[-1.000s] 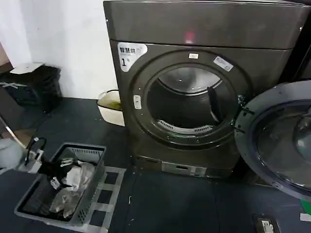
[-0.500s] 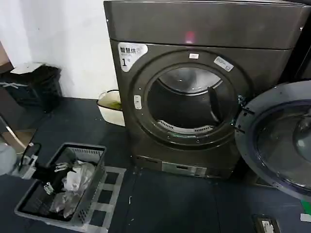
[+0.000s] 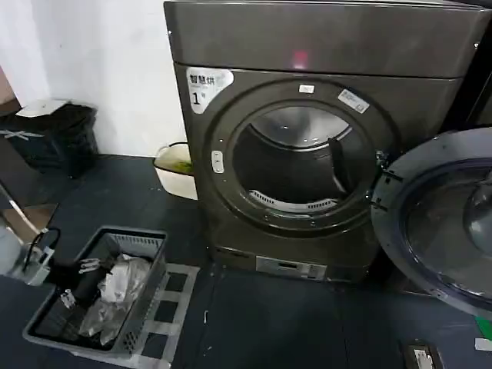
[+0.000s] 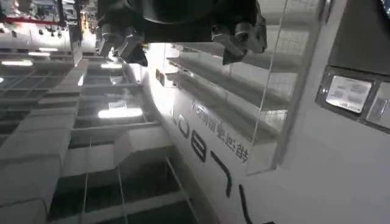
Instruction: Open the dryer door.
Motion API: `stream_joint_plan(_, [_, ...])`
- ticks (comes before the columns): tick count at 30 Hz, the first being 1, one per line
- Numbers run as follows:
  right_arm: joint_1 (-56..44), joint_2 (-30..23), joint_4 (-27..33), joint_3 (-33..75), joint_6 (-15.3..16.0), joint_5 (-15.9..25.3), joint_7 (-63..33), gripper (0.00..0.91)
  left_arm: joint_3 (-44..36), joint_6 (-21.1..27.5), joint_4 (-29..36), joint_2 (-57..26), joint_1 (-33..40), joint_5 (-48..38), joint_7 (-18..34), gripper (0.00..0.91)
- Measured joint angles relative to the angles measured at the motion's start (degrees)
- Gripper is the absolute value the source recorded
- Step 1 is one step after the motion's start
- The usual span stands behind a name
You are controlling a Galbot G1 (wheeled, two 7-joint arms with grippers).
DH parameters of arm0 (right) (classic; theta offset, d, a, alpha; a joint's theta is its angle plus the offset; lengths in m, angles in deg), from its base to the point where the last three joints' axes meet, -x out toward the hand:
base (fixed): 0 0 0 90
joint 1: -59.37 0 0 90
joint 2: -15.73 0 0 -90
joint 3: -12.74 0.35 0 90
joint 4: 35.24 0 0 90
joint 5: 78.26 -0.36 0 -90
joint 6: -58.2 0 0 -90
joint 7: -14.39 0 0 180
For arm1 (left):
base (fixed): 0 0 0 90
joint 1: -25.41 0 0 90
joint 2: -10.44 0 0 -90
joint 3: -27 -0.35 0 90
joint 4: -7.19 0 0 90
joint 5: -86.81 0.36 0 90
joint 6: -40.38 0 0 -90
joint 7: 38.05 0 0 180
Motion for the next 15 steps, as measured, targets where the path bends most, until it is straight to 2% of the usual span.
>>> stream_joint_plan(8, [-0.37, -0.73, -0.21, 0.41, -0.19, -0.68, -0.01, 0.907, 4.0, -0.83, 0.11, -0.87, -2.76, 3.46, -2.89, 0.907])
stream_joint_plan(15, [-0.37, -1.46, -1.25, 0.3, -0.21, -0.7, -0.02, 0.907, 9.24, -2.01, 0.33, -2.19, -7.3, 4.73, -3.09, 0.907])
